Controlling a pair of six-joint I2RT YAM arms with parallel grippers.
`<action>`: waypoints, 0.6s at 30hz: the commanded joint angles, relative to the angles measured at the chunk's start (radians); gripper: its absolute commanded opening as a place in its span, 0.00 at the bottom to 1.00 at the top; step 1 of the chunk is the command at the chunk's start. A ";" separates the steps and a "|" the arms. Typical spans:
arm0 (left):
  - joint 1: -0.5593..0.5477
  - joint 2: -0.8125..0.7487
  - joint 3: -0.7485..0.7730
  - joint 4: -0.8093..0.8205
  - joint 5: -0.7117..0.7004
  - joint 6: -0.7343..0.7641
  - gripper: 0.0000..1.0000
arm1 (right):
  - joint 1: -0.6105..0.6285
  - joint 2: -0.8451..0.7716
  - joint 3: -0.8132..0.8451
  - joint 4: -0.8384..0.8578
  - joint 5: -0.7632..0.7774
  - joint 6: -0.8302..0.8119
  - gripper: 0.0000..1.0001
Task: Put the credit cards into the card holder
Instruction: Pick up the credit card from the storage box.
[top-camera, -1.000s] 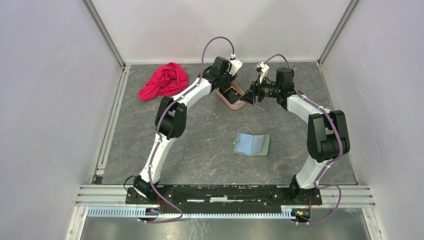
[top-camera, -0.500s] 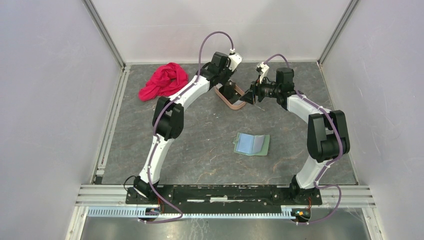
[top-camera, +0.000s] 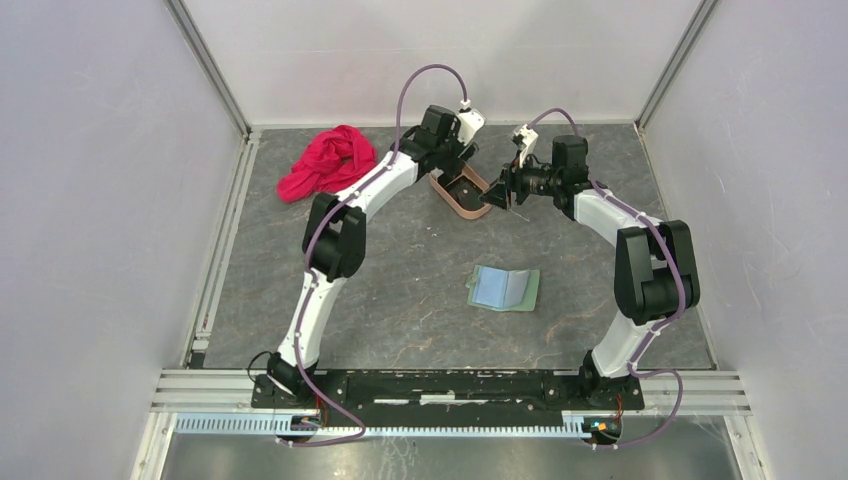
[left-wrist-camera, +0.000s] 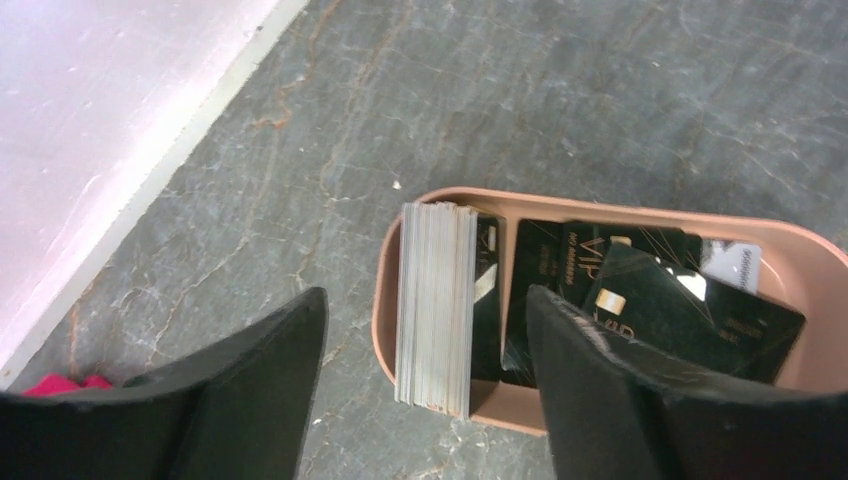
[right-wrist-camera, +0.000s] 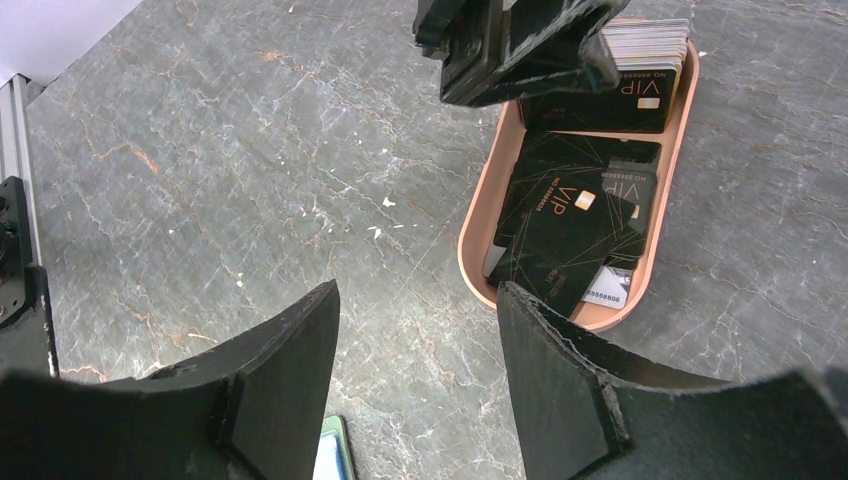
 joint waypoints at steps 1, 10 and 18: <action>0.021 -0.123 -0.040 0.055 0.112 -0.058 0.87 | -0.003 0.002 0.022 -0.003 -0.023 -0.029 0.66; 0.062 -0.088 -0.027 -0.017 0.204 -0.028 1.00 | -0.003 -0.010 0.013 -0.025 -0.026 -0.064 0.66; 0.140 -0.034 -0.002 -0.011 0.376 -0.254 0.92 | -0.012 0.033 0.090 -0.175 0.113 -0.194 0.66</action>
